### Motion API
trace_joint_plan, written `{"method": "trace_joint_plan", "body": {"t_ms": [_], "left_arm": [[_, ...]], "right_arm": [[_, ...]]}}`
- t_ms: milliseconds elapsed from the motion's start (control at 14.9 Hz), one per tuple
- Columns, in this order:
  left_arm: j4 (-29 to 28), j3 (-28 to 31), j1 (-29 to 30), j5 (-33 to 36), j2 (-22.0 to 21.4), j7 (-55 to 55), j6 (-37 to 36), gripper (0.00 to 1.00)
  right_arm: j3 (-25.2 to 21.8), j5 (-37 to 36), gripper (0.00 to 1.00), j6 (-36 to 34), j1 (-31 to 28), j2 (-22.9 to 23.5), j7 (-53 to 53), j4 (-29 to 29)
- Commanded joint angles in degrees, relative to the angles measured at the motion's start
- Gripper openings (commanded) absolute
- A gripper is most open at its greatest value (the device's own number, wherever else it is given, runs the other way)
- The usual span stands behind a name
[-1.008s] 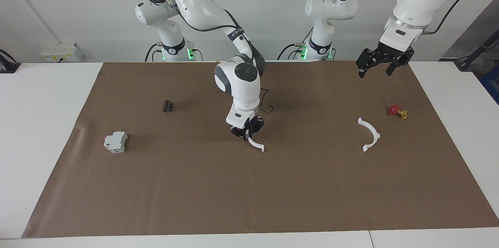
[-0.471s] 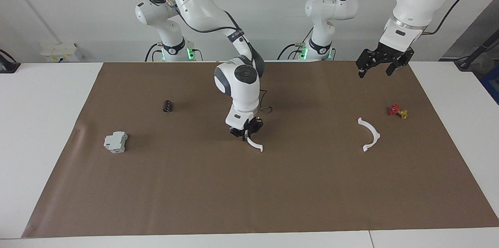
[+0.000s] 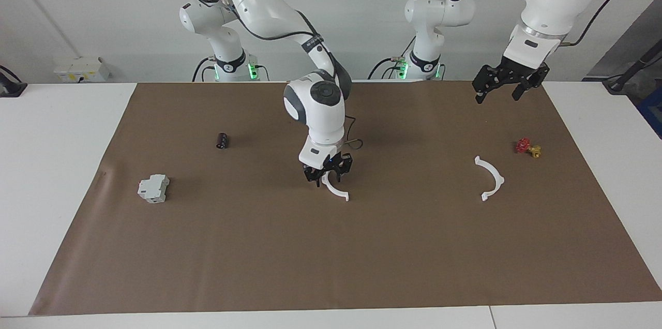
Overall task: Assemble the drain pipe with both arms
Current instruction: 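Grasp the white clamp half with the right gripper and carry it toward center, then set the clamp half down at center and withdraw the right gripper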
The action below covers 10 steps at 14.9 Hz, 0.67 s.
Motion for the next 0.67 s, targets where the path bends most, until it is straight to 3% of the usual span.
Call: {"method": "trace_joint_plan", "body": {"t_ms": [0, 336, 605], "left_arm": [[-6.55, 0.59, -0.85, 1.14, -2.99, 0.66, 5.61, 1.0], [-15.96, 1.73, -0.07, 1.14, -2.92, 0.66, 17.91, 1.0], [-26.67, 2.26, 2.56, 1.14, -0.63, 2.06, 34.15, 1.0]], "right_arm": [[-0.07, 0.05, 1.0, -5.42, -3.14, -7.02, 2.21, -0.89], [-0.25, -0.21, 1.0, -14.83, -16.49, -16.78, 0.2, -0.89], [-0.16, 0.05, 1.0, -23.96, -24.59, -22.49, -2.45, -0.8]]}}
